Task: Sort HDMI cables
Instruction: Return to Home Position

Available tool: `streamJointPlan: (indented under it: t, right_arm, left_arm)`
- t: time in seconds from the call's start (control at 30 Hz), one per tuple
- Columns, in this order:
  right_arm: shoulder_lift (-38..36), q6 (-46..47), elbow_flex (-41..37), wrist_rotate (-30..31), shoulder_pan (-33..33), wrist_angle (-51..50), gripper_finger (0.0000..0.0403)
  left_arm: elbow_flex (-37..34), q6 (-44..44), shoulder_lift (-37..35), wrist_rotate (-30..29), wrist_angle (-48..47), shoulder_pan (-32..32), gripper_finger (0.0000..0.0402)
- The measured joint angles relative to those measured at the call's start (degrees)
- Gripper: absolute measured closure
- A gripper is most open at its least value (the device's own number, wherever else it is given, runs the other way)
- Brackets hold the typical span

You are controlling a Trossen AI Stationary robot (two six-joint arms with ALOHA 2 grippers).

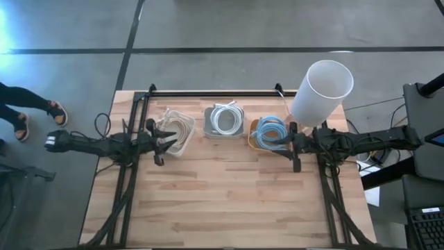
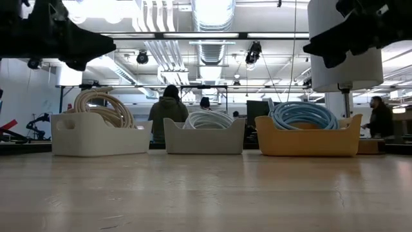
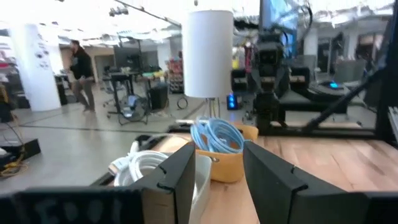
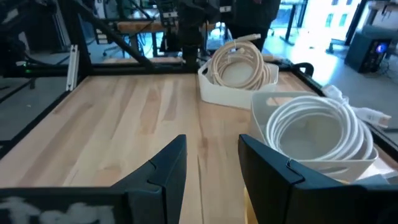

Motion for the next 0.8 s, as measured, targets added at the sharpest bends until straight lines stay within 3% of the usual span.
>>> streamJointPlan:
  t: [0.37, 0.67, 0.8]
  right_arm:
    - [-14.98, -1.10, -8.40, -0.57, 0.00, 0.06, 0.0266]
    - [-25.93, -0.89, -13.87, -2.69, 0.02, -0.03, 0.0267]
    - [-29.80, 0.03, -15.50, -2.97, 0.02, -0.75, 0.0272]
  left_arm:
    - [-2.50, 0.01, -9.06, -1.78, -2.70, 0.00, 0.0261]
    - [-2.55, -0.43, -11.75, -2.43, -5.69, 0.00, 0.0261]
    - [-2.57, -5.03, -11.91, -4.88, -9.38, -0.04, 0.0261]
